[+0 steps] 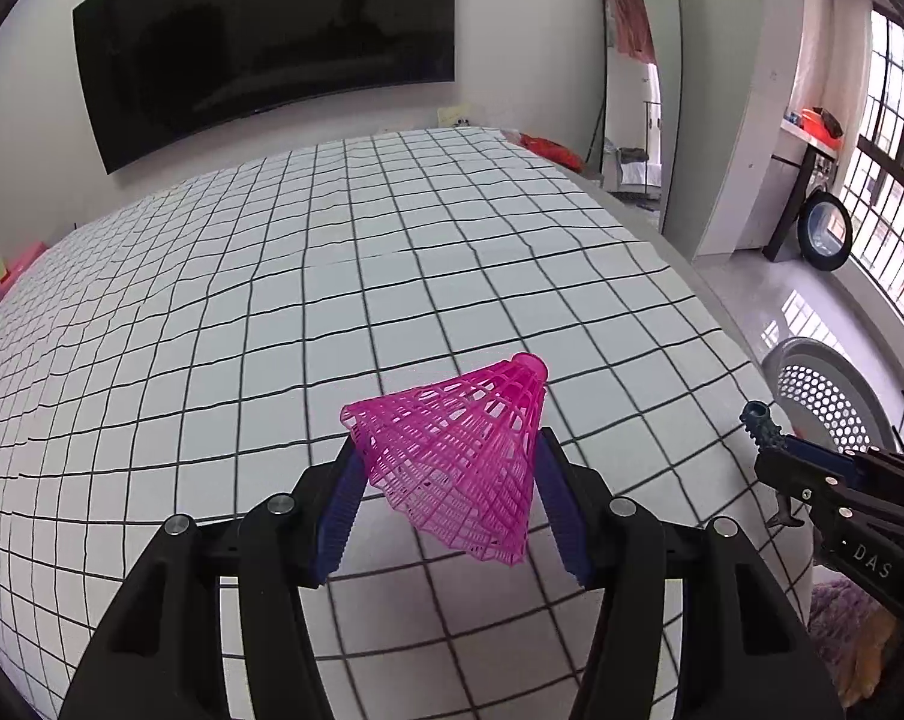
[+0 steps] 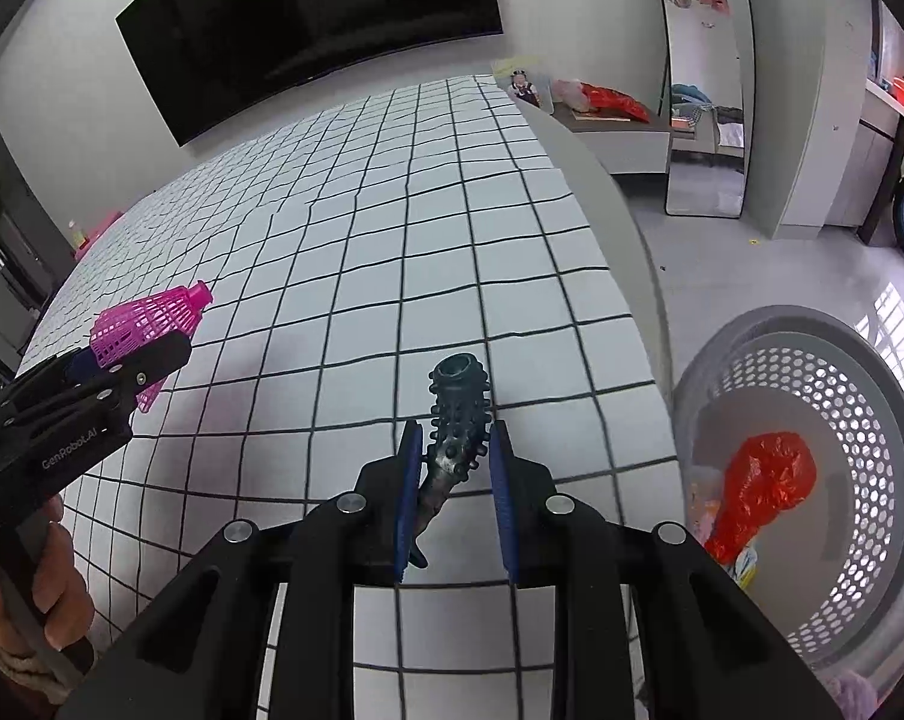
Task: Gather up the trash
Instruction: 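Carry the shuttlecock and fish in both tools over the grey basket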
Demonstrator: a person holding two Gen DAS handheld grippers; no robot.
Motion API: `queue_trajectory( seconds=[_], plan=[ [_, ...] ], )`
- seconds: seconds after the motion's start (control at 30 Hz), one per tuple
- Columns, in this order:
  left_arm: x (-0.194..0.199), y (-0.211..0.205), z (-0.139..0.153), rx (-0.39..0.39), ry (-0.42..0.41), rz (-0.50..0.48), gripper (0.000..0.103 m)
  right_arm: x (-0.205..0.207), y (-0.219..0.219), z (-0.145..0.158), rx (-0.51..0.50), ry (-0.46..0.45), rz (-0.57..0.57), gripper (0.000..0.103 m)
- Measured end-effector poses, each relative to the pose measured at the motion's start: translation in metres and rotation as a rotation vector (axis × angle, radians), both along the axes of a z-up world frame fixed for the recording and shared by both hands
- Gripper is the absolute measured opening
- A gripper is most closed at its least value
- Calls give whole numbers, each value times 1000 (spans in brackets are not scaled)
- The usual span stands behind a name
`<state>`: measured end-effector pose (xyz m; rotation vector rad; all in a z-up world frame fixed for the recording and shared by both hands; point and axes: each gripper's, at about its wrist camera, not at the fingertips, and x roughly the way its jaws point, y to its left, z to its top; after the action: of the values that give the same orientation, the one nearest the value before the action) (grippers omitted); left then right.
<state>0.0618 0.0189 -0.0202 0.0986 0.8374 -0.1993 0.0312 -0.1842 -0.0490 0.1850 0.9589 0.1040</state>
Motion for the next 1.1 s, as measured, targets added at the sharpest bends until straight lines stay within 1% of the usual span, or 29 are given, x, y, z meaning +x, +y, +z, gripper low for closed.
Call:
queue_trajectory(
  seconds=[0.13,0.3,0.5,0.67,0.83,1.1],
  plan=[
    [-15,-39,5,5,-18,-60,54,-19,-32,5,1,-13,-58,22],
    [-31,-90,9,-8,-22,-139,54,-42,-80,6,0,-17,-143,22],
    [-41,-149,5,-17,0,-231,54,-71,-143,-2,4,-4,-260,22],
    [-47,-189,-4,-23,34,-286,54,-87,-185,-14,2,16,-335,22],
    [-48,-221,-16,-14,61,-330,54,-92,-210,-25,-22,36,-383,22],
    [-43,-257,-27,1,67,-366,55,-89,-225,-37,11,48,-370,22]
  ],
)
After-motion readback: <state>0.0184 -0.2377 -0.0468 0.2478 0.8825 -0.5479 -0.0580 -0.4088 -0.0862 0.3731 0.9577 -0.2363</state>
